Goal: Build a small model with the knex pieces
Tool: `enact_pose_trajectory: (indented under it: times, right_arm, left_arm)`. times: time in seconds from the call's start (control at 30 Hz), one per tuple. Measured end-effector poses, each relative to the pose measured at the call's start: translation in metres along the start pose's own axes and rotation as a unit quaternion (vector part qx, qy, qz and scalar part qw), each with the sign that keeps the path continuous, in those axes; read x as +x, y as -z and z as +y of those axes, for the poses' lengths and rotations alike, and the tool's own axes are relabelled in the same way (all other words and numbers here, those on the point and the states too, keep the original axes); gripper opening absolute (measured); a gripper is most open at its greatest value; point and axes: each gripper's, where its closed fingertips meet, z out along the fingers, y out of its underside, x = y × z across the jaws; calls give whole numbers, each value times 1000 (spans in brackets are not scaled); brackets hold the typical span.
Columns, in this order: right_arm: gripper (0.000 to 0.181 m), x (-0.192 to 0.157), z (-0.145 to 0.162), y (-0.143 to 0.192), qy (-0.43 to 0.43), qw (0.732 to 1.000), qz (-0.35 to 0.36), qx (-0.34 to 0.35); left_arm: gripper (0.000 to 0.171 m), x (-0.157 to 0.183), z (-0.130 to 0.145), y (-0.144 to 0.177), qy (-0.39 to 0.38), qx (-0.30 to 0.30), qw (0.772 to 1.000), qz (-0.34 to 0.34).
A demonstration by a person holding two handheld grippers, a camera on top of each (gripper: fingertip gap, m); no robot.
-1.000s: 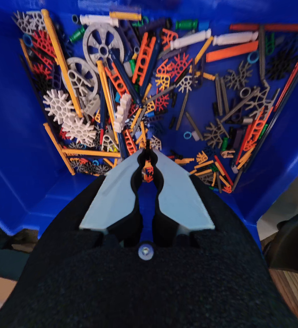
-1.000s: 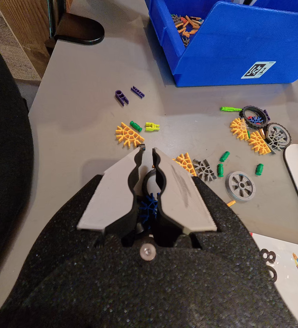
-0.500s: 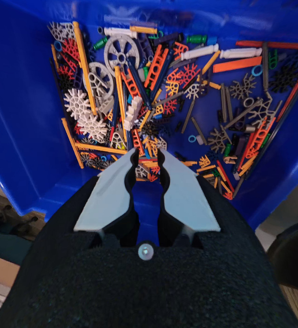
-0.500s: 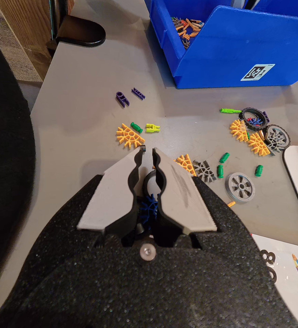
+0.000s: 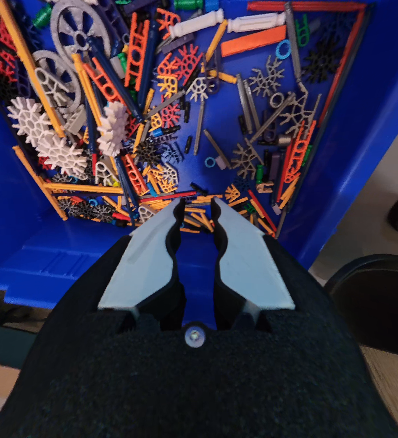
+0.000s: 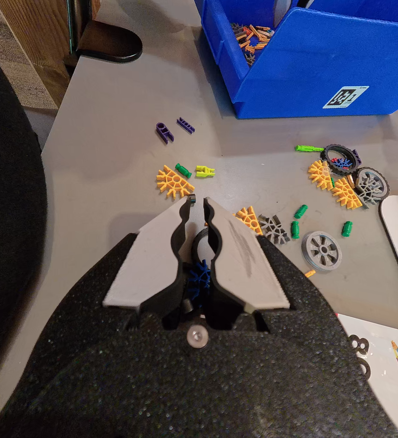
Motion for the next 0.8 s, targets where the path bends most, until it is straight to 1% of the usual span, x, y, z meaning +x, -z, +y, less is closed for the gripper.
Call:
enact_pose_trajectory:
  times: [0.07, 0.13, 0.2, 0.33, 0.43, 0.57, 0.7, 0.8]
  right_arm:
    - [10, 0, 0, 0, 0, 1000, 0, 0]
    - [10, 0, 0, 0, -1, 1000, -1, 0]
    - [10, 0, 0, 0, -1, 1000, -1, 0]
    - [10, -2, 1, -2, -2, 1000, -6, -2]
    - [10, -2, 2, -3, 0, 1000, -6, -4]
    - [9, -2, 2, -3, -1, 1000, -5, -4]
    - [10, -2, 2, -3, 0, 1000, -5, -4]
    - [9, -2, 2, -3, 0, 1000, -5, -4]
  left_arm:
    - [26, 9, -5, -3, -4, 4, 1000, 14]
    - [36, 17, -10, -7, -10, 10, 1000, 27]
    - [50, 23, -16, -9, -10, 19, 999, 38]
    - [76, 29, -25, -14, -3, 38, 998, 40]
    - [91, 35, -25, -20, -4, 35, 998, 42]
    - [99, 34, -22, -28, -3, 26, 999, 30]
    - [100, 25, -25, -28, -3, 31, 1000, 7]
    - [97, 8, -27, -25, 7, 32, 999, -31]
